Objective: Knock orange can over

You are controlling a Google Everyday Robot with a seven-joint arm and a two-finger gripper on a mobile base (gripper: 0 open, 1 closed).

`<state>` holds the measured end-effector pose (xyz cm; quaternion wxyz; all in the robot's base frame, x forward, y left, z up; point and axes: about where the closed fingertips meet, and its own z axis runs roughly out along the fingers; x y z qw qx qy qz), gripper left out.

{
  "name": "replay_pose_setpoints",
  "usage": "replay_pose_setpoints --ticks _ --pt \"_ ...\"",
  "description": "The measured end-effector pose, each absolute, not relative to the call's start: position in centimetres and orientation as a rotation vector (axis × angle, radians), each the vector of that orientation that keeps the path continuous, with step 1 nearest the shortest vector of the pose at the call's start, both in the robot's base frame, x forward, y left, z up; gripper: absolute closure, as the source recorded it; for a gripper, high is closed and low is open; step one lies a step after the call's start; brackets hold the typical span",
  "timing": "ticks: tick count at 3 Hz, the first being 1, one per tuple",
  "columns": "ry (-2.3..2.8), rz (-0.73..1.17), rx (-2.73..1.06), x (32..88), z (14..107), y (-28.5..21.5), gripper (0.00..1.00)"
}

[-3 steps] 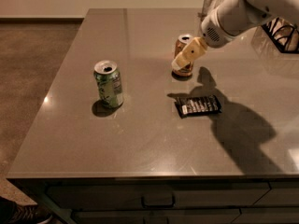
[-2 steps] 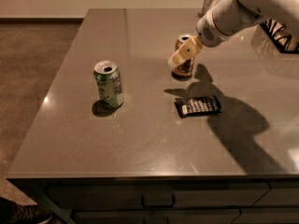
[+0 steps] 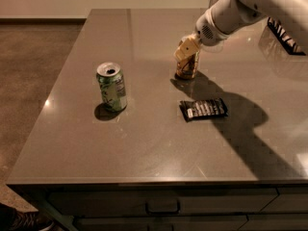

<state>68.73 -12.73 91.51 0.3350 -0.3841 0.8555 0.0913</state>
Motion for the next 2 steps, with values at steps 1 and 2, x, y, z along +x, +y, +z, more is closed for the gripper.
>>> replay_pose_setpoints --ticks 1,2 --pt "2.253 0.211 -1.057 68.9 93.5 -12.2 0.72" --pt "2.359 0.014 -1.258 68.0 95.2 -10.2 1.00"
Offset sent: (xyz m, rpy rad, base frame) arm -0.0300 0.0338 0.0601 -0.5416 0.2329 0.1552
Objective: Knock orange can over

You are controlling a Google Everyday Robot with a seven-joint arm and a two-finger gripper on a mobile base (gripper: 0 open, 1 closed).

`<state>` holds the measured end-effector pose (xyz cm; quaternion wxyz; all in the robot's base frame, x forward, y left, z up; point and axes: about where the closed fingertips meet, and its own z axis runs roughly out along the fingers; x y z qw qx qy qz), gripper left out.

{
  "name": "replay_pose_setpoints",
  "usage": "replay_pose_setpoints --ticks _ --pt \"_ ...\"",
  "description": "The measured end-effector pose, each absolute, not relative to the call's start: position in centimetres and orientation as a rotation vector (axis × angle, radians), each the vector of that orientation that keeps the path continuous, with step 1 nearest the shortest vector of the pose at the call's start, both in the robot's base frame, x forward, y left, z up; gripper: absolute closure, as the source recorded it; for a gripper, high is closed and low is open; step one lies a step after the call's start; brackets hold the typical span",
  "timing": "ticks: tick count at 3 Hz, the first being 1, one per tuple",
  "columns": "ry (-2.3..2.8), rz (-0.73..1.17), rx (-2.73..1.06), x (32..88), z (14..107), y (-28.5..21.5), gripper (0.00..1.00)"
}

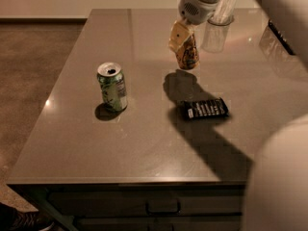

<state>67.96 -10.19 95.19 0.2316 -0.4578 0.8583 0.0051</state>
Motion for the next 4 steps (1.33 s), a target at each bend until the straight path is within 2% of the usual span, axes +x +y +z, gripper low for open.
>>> replay_pose_setpoints --ticks 1,2,3,4 --pt "2.438 -0.139 -1.453 67.5 94.2 -8.8 1.00" --pt "2.481 -0.205 -1.595 68.5 92.7 -8.5 1.00" --pt "2.461 -0.208 -1.681 69.8 91.8 -7.7 0.82" --pt "2.425 -0.192 -1.769 70.5 90.7 -6.5 0.58"
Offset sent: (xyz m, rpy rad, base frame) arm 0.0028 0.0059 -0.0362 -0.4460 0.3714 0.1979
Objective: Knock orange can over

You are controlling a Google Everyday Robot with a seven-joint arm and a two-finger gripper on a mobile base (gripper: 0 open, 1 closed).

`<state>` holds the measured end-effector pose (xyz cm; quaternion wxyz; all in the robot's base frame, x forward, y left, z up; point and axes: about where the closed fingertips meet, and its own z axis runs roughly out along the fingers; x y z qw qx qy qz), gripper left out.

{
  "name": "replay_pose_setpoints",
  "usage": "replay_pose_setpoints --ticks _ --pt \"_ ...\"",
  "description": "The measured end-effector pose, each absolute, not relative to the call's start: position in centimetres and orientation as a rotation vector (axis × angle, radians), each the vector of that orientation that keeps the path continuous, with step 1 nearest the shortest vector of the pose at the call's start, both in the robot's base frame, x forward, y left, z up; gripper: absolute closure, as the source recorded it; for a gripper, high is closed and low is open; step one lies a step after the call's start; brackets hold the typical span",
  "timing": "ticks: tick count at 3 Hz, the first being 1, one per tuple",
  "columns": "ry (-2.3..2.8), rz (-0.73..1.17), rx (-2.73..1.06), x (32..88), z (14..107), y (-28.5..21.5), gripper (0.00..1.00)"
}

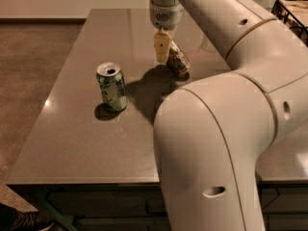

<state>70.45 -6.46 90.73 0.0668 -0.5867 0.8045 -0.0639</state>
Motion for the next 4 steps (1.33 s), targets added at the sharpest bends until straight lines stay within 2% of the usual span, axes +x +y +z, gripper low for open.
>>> replay_pose_setpoints --ticks 2,3,4 --pt "2.395 -0.153 -1.899 70.1 88.5 -5.3 0.12" --pt "2.364 -0.165 -1.878 71.1 88.4 -4.8 0.00" --pt "2.340 -0.173 -1.863 71.9 88.1 -4.4 0.00"
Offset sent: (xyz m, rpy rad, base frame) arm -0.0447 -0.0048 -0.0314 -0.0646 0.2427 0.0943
